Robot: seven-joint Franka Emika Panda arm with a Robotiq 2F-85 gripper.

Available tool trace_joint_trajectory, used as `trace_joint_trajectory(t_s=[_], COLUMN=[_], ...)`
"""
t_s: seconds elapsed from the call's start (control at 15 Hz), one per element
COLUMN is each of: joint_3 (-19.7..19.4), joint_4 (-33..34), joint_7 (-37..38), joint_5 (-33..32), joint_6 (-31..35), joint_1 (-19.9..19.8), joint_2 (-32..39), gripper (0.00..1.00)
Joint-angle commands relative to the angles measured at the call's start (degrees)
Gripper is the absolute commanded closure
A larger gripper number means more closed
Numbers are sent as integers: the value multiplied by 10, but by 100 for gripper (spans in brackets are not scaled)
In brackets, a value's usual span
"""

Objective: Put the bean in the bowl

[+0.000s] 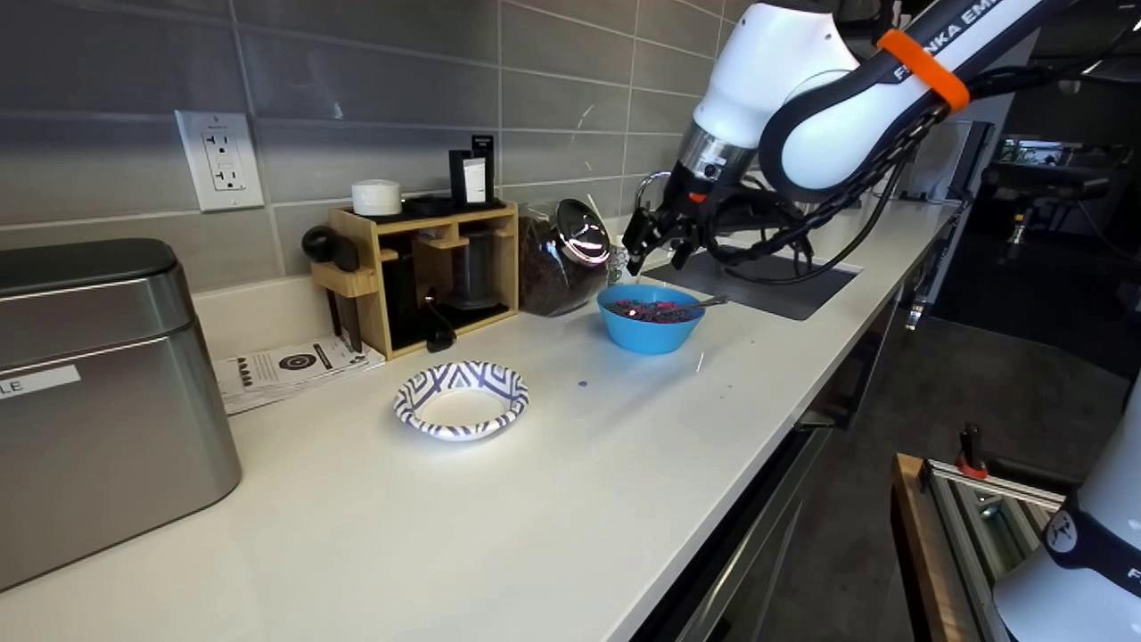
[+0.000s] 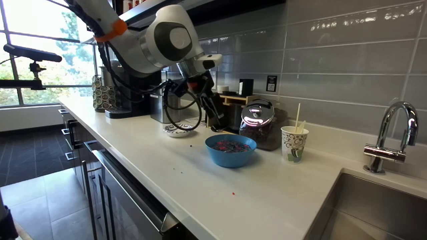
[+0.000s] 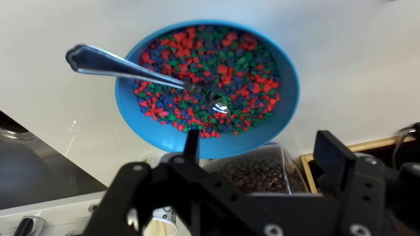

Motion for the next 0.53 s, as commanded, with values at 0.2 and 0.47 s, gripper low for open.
trace_joint_trajectory(t_s=[0.2, 0.47], joint_3=[14, 24], joint_4=[-40, -21], joint_7=[-40, -32], joint_5=[136, 148], joint_6=[-252, -293], joint_1=[31, 23], joint_2=[-181, -187], gripper=[0, 0])
